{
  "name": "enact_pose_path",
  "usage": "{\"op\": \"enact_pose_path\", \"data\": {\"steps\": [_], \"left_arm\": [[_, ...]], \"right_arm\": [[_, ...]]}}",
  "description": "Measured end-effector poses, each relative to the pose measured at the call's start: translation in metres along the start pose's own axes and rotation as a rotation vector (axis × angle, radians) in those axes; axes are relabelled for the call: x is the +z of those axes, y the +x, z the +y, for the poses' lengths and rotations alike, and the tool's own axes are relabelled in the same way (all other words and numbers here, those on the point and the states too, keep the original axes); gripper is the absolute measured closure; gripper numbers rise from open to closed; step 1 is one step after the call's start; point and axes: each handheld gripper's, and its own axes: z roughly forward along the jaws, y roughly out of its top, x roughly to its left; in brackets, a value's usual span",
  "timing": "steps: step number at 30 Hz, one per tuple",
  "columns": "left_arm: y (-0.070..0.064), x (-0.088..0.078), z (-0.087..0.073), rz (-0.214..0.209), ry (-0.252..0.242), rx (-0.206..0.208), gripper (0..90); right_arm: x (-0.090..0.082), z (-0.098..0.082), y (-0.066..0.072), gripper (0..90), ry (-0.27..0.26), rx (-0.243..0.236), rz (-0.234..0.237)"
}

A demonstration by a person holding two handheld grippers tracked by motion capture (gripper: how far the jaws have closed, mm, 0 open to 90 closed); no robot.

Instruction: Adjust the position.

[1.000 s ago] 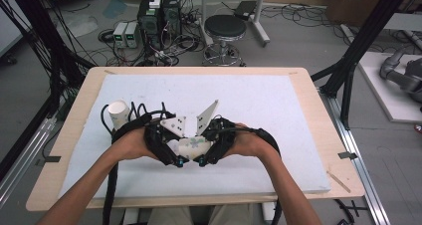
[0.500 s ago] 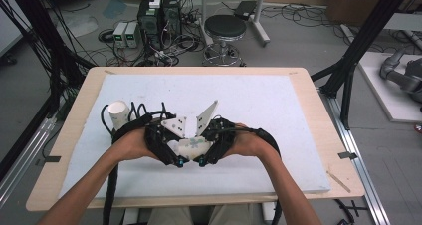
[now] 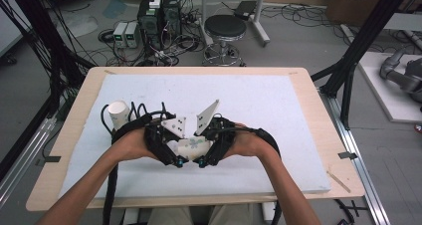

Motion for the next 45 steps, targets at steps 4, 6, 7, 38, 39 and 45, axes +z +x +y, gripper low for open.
{"op": "enact_pose_path", "data": {"steps": [4,6,7,38,39,45], "left_arm": [[-0.001,0.0,0.0,0.005,0.005,0.001,36.8],[0.0,0.0,0.0,0.004,0.006,0.001,36.8],[-0.001,0.001,0.0,0.005,0.005,-0.001,36.8],[-0.006,0.012,-0.014,0.002,-0.026,-0.027,36.8],[-0.006,0.012,-0.015,0.002,-0.033,-0.032,36.8],[-0.006,0.012,-0.023,0.012,-0.082,-0.05,36.8]], "right_arm": [[-0.002,0.0,0.0,15.1,-0.01,-0.001,0.004],[-0.003,0.001,0.001,15.1,-0.02,-0.003,0.003],[-0.003,0.001,0.001,15.0,-0.023,-0.004,0.003],[-0.025,0.0,0.002,15.1,-0.147,-0.005,-0.037],[-0.026,0.0,0.003,15.1,-0.152,-0.003,-0.038],[-0.032,-0.003,0.004,15.0,-0.179,0.002,-0.045]]}}
